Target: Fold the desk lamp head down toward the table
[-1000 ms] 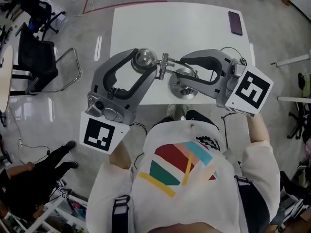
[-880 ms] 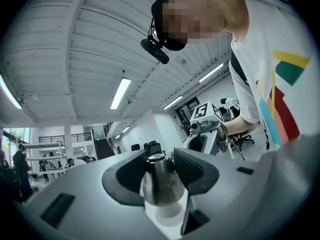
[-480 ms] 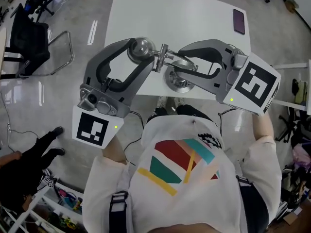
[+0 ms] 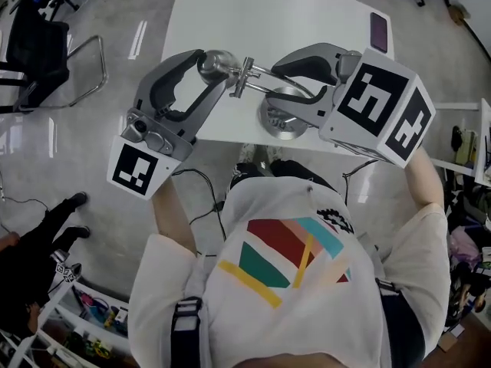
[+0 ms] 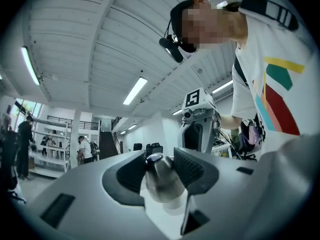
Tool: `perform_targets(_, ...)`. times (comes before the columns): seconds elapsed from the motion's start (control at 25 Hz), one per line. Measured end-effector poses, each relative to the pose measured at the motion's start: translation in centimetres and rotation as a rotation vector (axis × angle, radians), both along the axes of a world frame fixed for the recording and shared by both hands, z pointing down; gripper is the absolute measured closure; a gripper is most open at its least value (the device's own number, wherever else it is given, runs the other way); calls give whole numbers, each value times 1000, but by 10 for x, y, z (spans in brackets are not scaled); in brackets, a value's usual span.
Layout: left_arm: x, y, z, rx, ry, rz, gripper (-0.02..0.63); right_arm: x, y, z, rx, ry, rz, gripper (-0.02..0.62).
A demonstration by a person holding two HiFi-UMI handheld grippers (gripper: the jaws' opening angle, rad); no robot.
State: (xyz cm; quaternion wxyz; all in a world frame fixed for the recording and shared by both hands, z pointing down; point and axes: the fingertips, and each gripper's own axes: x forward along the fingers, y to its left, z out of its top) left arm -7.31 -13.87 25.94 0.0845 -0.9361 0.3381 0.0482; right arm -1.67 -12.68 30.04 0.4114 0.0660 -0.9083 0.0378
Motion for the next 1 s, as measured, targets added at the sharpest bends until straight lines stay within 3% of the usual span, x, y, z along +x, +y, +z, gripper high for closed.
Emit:
perform_targets(0.2,-26,-9,72,-134,53,20,385,-22,-4,46,-93,171,-41,440)
perform_targets(0.44,2,-8,148,-206,-19,39,422,-14,-3,97,-241,359,-75,439)
perform_targets(0.6,22,-10,157,-297,59,72,425,1,-5,94,-271,421,-65,439)
perform_targets(0.84,19,-13,207,-400,14,109,428,-16,-7,134,-303,523,-96,439)
perform_targets(1.0,17,-13,222,-448,50,100,442,-24,-9,146,-337,528,-95,439)
